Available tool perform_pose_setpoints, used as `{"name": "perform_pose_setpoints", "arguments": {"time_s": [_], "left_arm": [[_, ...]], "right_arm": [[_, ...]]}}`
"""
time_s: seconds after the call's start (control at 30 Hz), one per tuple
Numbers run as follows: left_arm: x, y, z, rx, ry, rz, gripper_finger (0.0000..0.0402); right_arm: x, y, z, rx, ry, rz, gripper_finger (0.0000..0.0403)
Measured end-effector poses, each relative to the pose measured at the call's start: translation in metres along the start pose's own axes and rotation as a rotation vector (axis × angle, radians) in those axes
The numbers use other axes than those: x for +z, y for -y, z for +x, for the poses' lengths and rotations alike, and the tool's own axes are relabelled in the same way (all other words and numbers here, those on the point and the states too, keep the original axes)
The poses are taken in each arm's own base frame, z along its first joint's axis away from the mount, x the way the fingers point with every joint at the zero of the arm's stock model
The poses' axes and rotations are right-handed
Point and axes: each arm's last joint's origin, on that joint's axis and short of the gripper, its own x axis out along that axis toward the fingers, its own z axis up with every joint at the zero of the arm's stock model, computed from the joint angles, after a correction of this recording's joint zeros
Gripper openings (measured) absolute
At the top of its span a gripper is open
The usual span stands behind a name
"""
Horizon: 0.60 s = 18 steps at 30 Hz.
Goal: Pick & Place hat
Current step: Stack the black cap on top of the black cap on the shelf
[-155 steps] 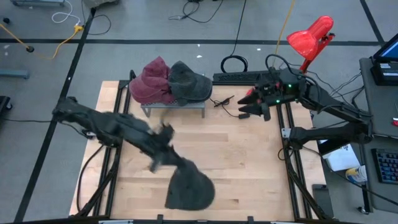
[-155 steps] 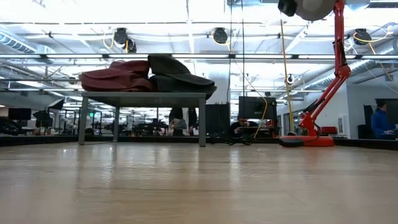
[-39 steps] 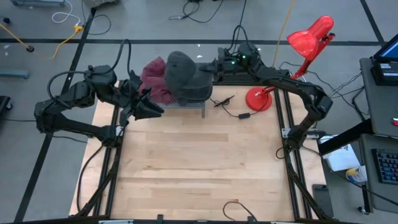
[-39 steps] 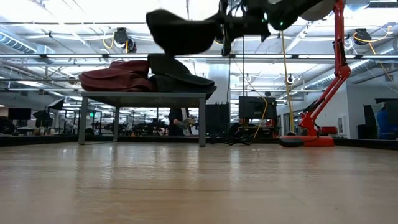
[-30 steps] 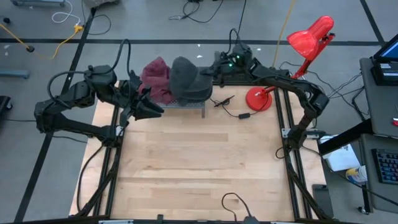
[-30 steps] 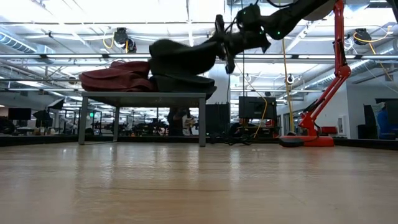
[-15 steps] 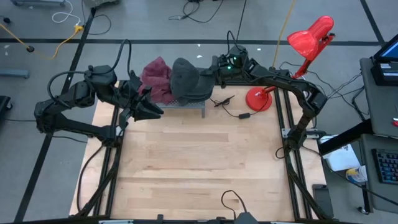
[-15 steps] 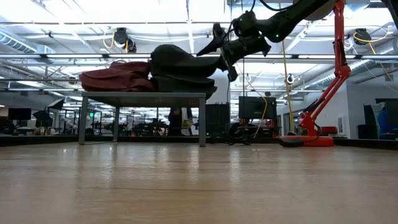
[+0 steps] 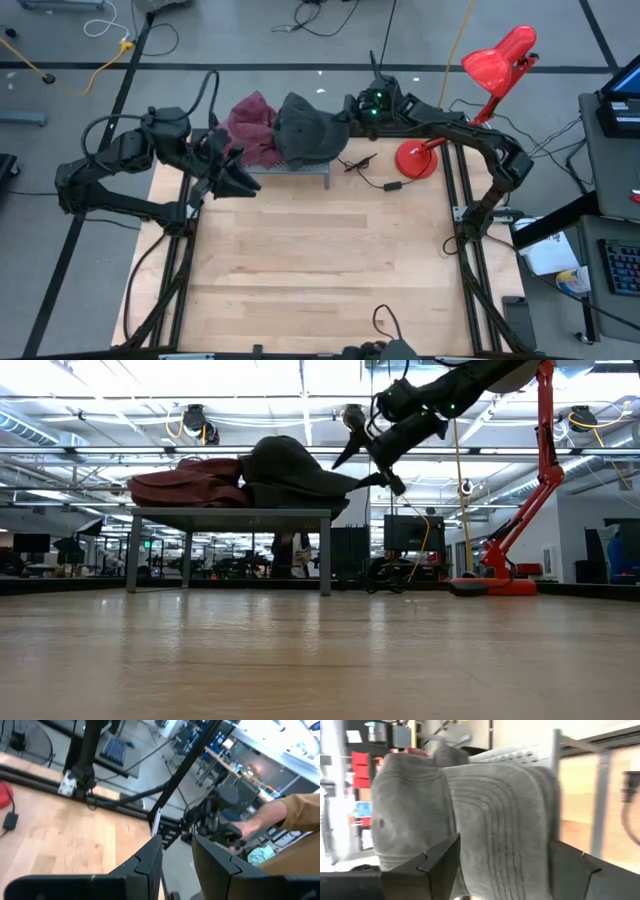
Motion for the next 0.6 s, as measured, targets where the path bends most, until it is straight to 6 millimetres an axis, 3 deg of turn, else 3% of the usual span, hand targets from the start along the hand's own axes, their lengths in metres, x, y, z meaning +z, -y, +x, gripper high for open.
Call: {"name": "perform_pose_setpoints", "arguments": {"time_s": [0.3, 0.6], "left_arm": [[-0.001, 0.000, 0.000, 0.004, -0.011, -0.008, 0.0113], [0.000, 0.000, 0.000, 0.001, -0.003, -0.004, 0.0113]], "right_arm": [[0.000, 0.009, -0.016, -0.196, 0.122, -0.081, 0.0246], [-0.009, 0.010, -0.012, -0.247, 0.134, -0.105, 0.0247]]}}
